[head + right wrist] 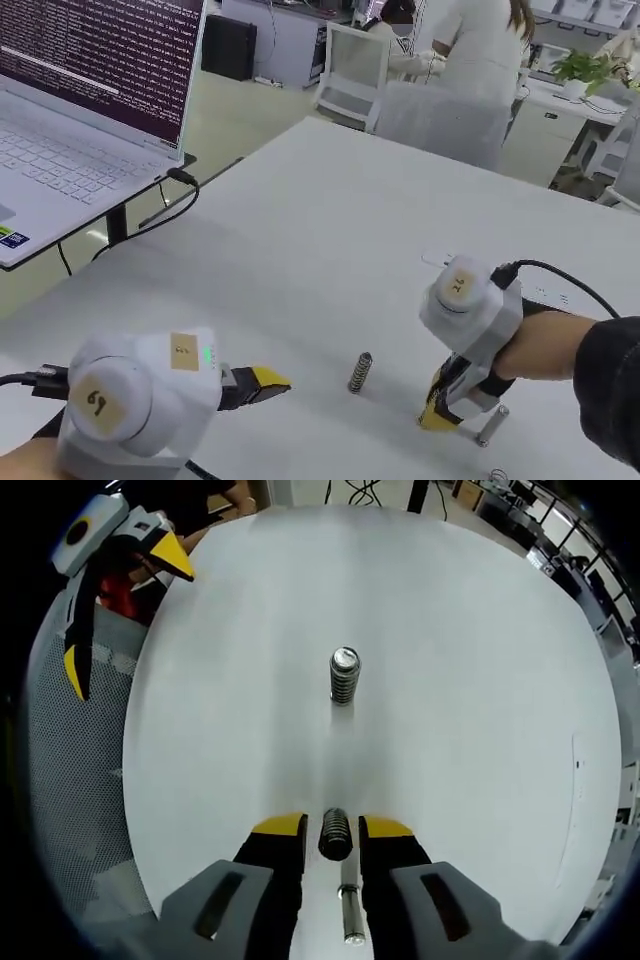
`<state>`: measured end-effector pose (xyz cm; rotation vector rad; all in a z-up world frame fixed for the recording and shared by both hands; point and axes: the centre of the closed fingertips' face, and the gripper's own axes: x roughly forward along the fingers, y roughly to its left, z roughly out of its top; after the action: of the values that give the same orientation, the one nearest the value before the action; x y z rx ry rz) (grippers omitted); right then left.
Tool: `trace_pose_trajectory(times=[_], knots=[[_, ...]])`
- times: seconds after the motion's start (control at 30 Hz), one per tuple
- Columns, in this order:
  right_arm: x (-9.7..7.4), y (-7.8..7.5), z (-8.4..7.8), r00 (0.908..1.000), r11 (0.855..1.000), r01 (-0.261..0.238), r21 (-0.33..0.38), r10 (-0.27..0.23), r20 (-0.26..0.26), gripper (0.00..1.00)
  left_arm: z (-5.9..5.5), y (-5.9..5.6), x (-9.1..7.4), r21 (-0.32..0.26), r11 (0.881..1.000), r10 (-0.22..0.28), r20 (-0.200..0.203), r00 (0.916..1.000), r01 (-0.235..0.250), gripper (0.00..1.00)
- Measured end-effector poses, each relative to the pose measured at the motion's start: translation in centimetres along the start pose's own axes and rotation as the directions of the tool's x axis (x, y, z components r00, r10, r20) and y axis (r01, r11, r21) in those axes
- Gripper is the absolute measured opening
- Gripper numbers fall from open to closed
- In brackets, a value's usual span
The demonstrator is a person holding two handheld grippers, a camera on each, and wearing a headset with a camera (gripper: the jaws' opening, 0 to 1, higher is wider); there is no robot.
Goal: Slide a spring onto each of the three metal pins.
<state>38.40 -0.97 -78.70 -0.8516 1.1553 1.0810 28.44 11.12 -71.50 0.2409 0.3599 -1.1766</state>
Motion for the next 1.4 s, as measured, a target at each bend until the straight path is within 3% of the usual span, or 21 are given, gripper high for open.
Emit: trace_pose_trajectory(times=[0.63,1.1,1.4], knots=[[-3.7,0.1,0.0,0.9947,0.998,0.059,0.031,-0.061,0.083,0.23,0.7,-0.3,0.1,0.019,1.0,-0.009,-0.001,1.0,0.009,0.73],[-6.9,1.8,0.4,0.9807,0.994,0.101,0.039,-0.106,0.164,0.24,1.3,-0.6,0.0,0.033,0.999,-0.008,0.001,1.0,0.008,0.72],[-8.6,3.7,-0.6,0.9687,0.991,0.114,0.065,-0.126,0.214,0.24,1.8,-0.9,-0.1,0.04,0.999,-0.003,0.004,1.0,0.003,0.72]])
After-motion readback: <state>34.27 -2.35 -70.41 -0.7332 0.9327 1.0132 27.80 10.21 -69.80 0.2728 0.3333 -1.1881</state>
